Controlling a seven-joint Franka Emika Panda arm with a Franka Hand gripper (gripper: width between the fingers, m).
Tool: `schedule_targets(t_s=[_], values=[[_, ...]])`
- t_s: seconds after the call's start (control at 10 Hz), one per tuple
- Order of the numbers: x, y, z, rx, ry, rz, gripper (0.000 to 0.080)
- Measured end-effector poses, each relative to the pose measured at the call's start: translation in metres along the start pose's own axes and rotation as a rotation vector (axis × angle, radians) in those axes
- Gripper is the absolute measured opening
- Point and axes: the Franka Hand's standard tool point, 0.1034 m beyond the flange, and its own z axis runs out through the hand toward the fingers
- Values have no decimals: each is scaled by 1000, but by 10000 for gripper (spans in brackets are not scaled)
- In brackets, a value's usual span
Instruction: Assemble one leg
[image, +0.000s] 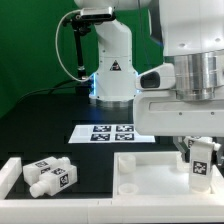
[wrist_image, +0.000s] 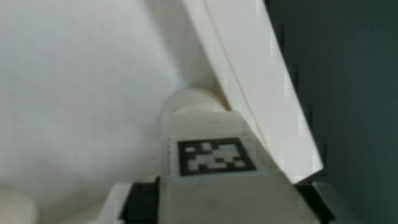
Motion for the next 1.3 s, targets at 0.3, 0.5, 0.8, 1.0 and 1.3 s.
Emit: schedule_targets(t_s=[0.3, 0.5, 0.8, 1.0, 1.3], values=[[-4, -2, 1, -4, -4, 402, 293], [-3, -3, 2, 26, -38, 716, 293], [-4, -4, 2, 36, -53, 822, 293], [-1, -1, 1, 27, -37, 535, 556], [0, 0, -2, 11, -55, 204, 646]])
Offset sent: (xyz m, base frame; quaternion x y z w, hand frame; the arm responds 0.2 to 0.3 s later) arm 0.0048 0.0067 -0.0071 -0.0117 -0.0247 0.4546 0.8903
